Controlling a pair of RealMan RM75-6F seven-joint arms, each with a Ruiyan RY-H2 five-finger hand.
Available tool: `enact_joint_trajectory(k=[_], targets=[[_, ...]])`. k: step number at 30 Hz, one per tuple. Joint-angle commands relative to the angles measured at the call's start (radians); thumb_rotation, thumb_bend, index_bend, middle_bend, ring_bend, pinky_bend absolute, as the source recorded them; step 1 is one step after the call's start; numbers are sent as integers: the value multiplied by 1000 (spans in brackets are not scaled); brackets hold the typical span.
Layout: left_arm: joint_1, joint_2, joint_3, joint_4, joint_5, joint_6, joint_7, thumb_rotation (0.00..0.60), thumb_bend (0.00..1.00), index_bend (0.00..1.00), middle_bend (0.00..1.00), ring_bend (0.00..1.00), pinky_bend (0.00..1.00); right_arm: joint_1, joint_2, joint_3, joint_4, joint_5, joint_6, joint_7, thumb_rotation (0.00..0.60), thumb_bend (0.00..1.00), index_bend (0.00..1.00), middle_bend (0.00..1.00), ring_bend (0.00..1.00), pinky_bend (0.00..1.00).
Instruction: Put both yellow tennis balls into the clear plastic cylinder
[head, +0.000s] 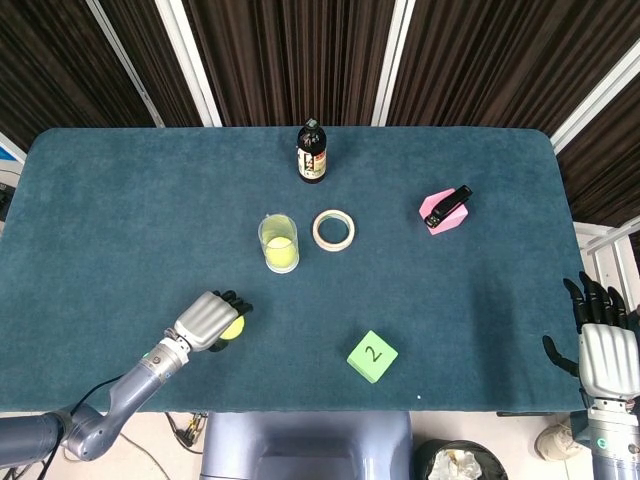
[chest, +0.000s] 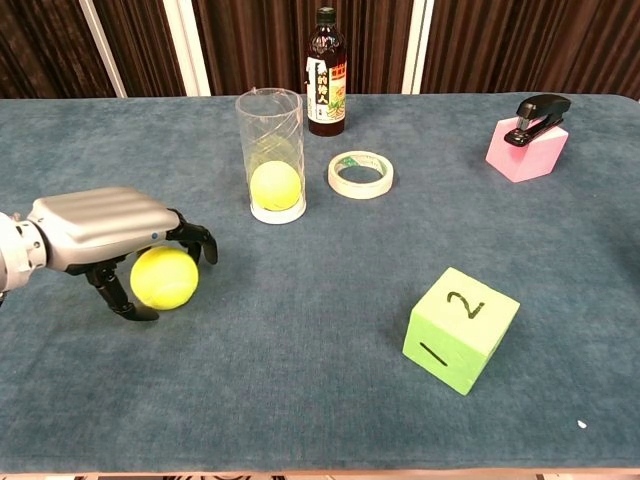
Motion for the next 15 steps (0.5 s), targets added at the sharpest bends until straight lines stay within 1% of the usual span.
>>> enact_joint_trajectory(k=[1, 7, 10, 15], targets=[[2, -5, -3, 1, -19, 1, 27, 600, 187, 306, 394, 280, 499, 0, 0, 1, 0, 1, 0, 1, 600, 346, 113, 30, 58, 11], [2, -7, -8, -8, -42, -5, 48, 600, 263, 360, 469, 352, 582, -1, 1, 2, -3, 2, 3, -1, 600, 346, 113, 30, 58, 11], [4, -5, -9, -11, -40, 1, 50, 600, 300, 389, 495, 376, 601, -2, 0, 3, -4, 4, 4, 0, 600, 346, 113, 30, 58, 11], [10, 15, -21, -30, -33, 25, 42, 600, 319, 425, 504, 387, 604, -3, 0, 5, -5, 6, 7, -1, 600, 346, 113, 30, 58, 11]])
